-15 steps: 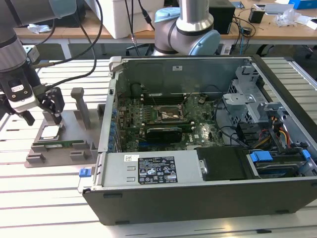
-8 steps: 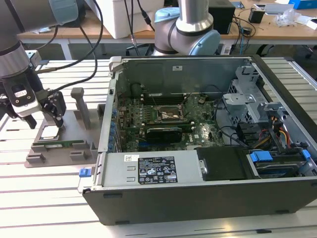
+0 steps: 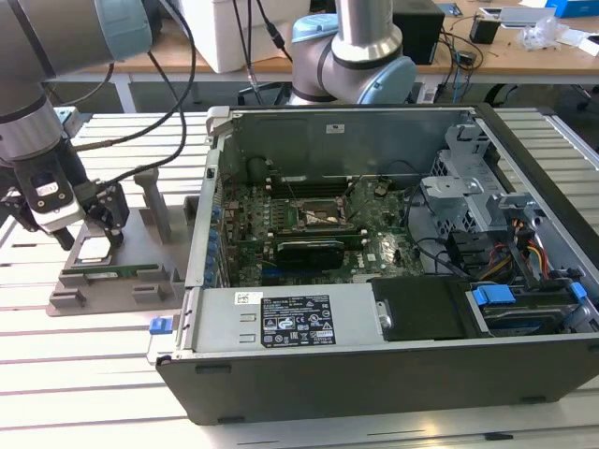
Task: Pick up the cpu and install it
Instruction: 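Pick up the cpu and move it towards the insertion slot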
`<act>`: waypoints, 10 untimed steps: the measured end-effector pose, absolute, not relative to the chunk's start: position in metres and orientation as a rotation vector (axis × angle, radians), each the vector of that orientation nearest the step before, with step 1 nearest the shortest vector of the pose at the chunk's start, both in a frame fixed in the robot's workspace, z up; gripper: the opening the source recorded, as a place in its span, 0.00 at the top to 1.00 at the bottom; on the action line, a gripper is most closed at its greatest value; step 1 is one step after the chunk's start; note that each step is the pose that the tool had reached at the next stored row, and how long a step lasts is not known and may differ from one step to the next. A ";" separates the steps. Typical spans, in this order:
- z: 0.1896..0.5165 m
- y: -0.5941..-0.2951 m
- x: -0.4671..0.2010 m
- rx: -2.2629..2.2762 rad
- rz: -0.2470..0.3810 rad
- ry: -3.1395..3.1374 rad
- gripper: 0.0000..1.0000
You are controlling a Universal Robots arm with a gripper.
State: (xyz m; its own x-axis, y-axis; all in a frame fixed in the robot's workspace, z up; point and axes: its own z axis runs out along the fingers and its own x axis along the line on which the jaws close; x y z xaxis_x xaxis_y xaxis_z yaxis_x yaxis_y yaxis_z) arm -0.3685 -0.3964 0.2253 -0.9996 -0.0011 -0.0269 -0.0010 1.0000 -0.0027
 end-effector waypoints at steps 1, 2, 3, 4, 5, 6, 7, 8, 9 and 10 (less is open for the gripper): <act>0.222 -0.395 -0.370 -0.003 -0.004 3.115 0.27; 0.221 -0.395 -0.371 -0.004 -0.004 3.115 0.27; 0.220 -0.394 -0.372 -0.004 -0.004 3.114 0.27; 0.218 -0.391 -0.374 -0.004 -0.004 3.115 0.27; 0.217 -0.388 -0.374 -0.004 -0.004 3.115 0.27; 0.216 -0.386 -0.374 -0.004 -0.004 3.114 0.27; 0.213 -0.384 -0.375 -0.004 -0.004 3.114 0.27; 0.211 -0.381 -0.375 -0.004 -0.004 3.115 0.27; 0.209 -0.380 -0.377 -0.004 -0.004 3.115 0.27; 0.207 -0.379 -0.378 -0.004 -0.004 3.115 0.27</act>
State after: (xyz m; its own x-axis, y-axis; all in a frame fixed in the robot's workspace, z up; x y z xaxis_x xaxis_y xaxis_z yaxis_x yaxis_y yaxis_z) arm -0.3782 -0.3786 0.2069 -0.9996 -0.0026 -0.0270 -0.0026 1.0000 -0.0027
